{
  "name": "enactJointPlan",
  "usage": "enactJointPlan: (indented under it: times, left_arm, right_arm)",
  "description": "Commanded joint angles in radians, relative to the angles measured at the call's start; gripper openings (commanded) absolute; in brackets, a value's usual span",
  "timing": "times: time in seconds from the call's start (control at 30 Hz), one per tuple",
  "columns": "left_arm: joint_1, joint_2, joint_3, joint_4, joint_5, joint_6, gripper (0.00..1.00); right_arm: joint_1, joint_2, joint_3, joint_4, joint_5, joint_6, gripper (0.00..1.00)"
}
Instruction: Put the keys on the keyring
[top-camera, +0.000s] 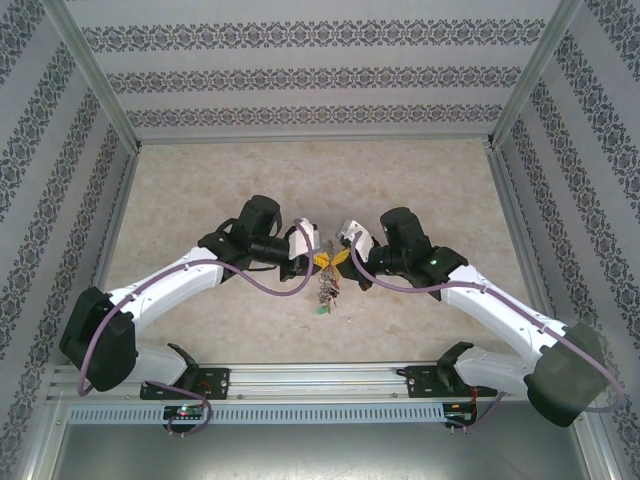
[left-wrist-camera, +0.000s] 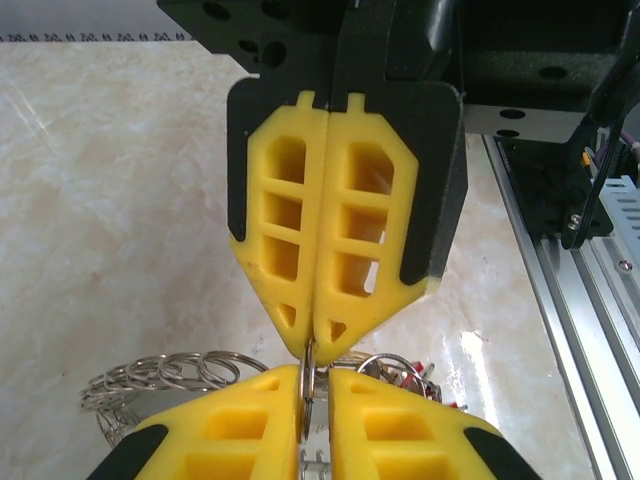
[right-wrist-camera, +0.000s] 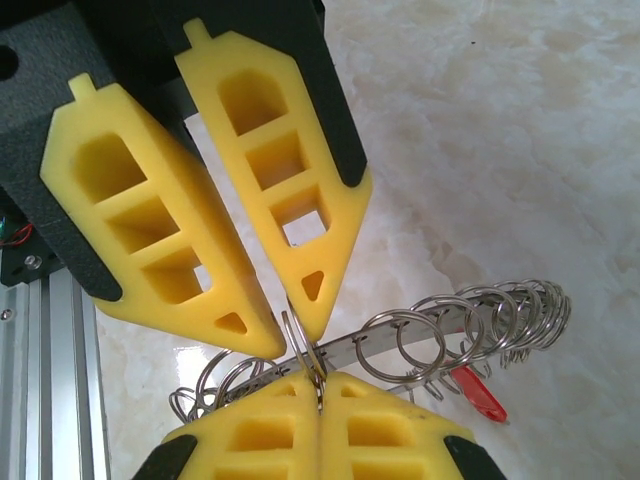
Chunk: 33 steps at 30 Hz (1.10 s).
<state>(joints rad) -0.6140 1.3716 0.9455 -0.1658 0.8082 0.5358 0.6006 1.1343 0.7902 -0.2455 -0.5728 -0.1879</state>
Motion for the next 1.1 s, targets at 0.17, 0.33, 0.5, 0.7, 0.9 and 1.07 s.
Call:
enactJointPlan:
  times: [0.17,0.33,0.5,0.7,0.9,1.07]
  left_arm:
    - [-0.006,0.043,0.059,-0.089,0.02,0.055,0.15]
    - [-0.006,0.054,0.067,-0.099,0.021,0.059,0.06]
    - [-0.007,0.049,0.057,-0.059,0.011,0.033,0.0]
    - [0.0,0.0,-0.031,0.192,0.024,-0.124,0.0]
    - [0.007,-0.024,-0.105,0.418,0.069,-0.268,0.0]
    - [0.007,-0.022,-0.127,0.523,0.108,-0.333,0.0]
  right_arm:
    - [0.013,-0.002,0.032,0.041,-0.002,-0.018,0.0]
    - [0.013,0.0,0.028,0.046,-0.003,-0.018,0.0]
    - [0.011,-0.013,0.001,0.053,0.012,-0.005,0.0]
    - [-0.028,-0.043,-0.085,0.062,0.05,0.049,0.03]
    - [-0.074,-0.09,-0.161,0.095,0.004,0.073,0.09]
    - [-0.086,-0.101,-0.185,0.118,-0.028,0.086,0.16]
